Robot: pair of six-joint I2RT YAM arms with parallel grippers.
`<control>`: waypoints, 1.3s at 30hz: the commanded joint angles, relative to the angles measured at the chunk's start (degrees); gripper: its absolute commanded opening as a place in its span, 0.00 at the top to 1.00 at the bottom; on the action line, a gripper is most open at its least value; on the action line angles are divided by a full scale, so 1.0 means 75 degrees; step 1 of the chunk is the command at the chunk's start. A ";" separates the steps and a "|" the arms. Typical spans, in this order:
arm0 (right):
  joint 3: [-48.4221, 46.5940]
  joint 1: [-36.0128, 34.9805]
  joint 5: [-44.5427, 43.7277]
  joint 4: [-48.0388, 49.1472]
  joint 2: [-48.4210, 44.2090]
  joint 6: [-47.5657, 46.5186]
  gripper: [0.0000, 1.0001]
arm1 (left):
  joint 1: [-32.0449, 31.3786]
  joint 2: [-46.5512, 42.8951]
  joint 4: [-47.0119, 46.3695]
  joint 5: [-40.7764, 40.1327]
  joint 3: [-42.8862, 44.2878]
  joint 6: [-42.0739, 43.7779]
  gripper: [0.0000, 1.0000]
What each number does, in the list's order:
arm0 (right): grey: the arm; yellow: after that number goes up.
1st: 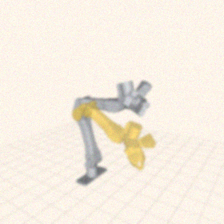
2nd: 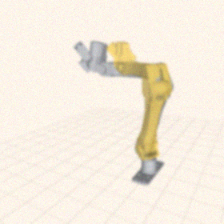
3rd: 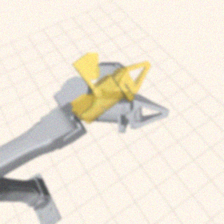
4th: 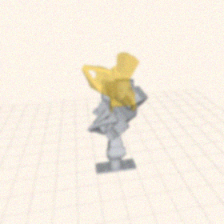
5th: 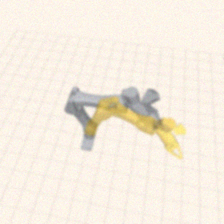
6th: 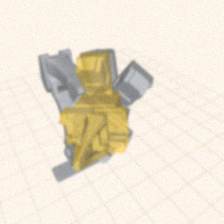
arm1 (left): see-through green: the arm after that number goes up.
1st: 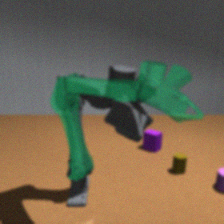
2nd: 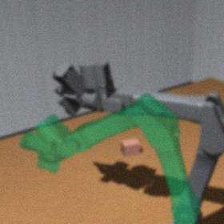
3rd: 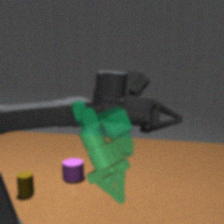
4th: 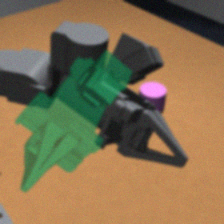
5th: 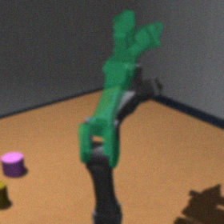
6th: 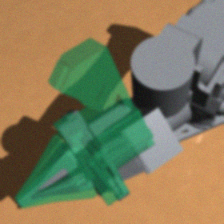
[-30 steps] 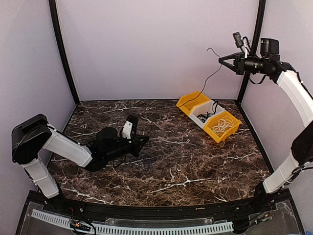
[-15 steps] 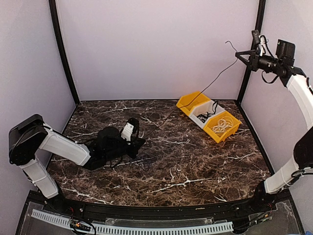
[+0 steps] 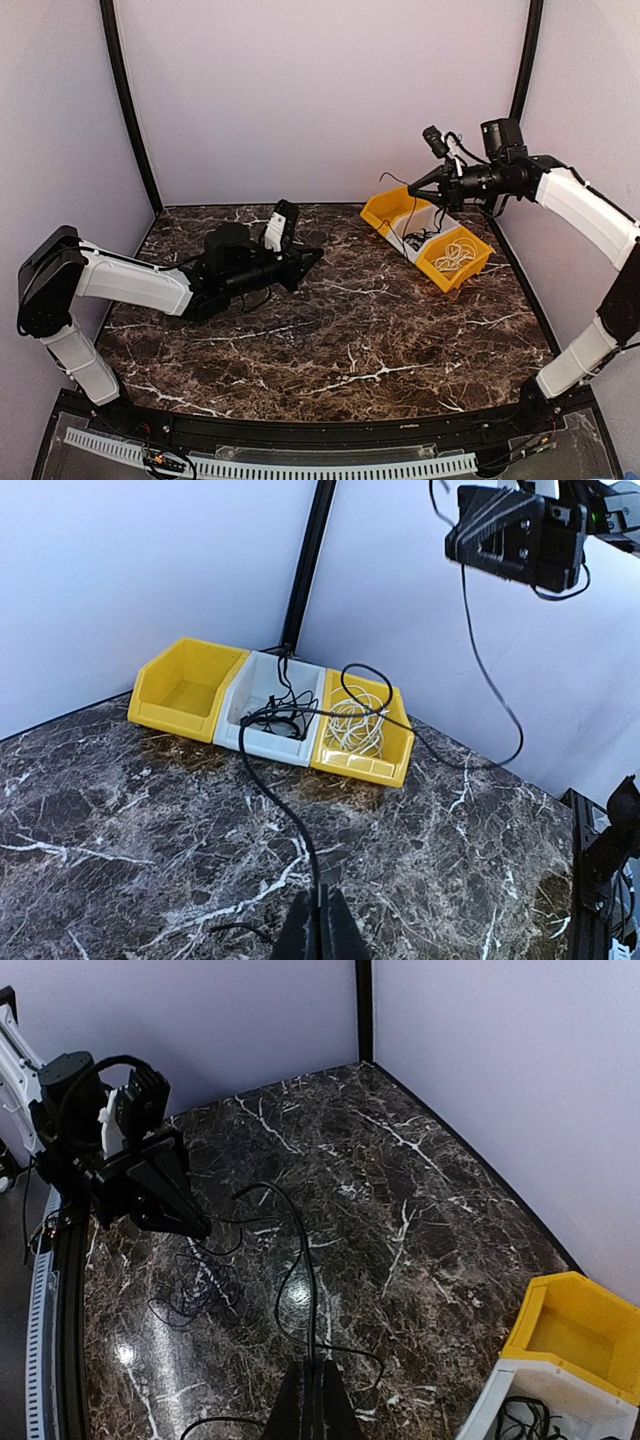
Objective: Untangle the cables
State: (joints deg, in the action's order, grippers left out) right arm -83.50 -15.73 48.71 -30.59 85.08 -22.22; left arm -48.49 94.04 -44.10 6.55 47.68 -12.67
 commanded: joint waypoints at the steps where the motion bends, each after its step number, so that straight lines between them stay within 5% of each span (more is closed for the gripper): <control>1: 0.0204 -0.0808 -0.0412 -0.0240 0.0131 -0.0745 1.00 | 0.0023 0.0003 0.0148 0.0572 0.0368 -0.0147 0.99; 17: -0.0444 -0.2281 -0.1248 -0.0459 0.1069 -0.1602 0.97 | -0.0081 0.0604 0.0203 0.2580 0.1215 -0.0517 0.99; 27: -0.0353 -0.2284 -0.1018 -0.0765 0.1463 -0.2152 0.61 | -0.0085 0.0715 0.0164 0.3045 0.1335 -0.0560 0.99; 39: -0.0637 -0.2281 -0.0273 -0.1795 0.2110 -0.2440 0.56 | -0.0083 0.0782 0.0197 0.2977 0.1324 -0.0551 0.99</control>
State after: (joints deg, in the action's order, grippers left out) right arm -86.70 -32.62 44.31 -41.32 99.74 -39.83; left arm -48.93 99.77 -42.26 28.10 56.27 -16.75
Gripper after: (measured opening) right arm 0.452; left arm 0.025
